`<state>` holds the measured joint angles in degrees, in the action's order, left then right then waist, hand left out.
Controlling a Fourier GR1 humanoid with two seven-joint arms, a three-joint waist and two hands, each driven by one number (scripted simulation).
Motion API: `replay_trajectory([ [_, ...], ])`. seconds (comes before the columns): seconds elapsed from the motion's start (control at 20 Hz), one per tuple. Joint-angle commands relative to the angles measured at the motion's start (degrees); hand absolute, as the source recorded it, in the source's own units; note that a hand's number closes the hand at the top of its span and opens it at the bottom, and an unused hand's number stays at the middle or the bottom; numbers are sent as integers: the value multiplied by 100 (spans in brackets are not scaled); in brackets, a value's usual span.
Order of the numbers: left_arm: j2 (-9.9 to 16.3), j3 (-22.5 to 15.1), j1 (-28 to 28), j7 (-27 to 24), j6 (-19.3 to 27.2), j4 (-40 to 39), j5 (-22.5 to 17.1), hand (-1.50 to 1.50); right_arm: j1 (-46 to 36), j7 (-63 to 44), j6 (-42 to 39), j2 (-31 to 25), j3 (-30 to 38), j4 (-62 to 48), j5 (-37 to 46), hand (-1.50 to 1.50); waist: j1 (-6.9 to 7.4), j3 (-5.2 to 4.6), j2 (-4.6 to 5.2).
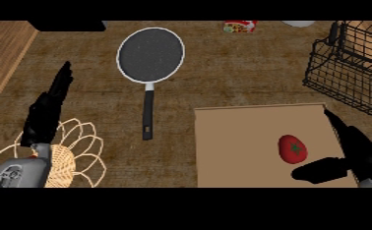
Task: Pick the tomato from the tray and place it in the tiered basket
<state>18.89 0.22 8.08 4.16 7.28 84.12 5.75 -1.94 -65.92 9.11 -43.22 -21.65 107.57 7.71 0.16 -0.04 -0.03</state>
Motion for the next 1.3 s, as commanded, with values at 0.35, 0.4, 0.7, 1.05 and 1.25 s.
replay_trajectory([
  [0.35,-213,-15,52,29,98,-89,292,0,-149,-781,-318,538,240,-410,148,-150,-20,1,3],
  [0.4,-105,76,-306,-115,-110,185,119,0,-70,-623,-364,550,292,-462,156,-150,2,2,-2],
  [0.7,51,378,132,-133,-347,-227,29,0,-127,-516,-315,1121,71,-863,661,-150,-15,1,6],
  [1.05,-314,260,-45,-99,-166,-36,314,0,-46,99,-496,1681,273,-1458,886,-150,-14,3,1],
  [1.25,-149,444,77,94,-375,56,234,0,-340,334,-585,2035,437,-2062,882,-150,-2,4,3],
])
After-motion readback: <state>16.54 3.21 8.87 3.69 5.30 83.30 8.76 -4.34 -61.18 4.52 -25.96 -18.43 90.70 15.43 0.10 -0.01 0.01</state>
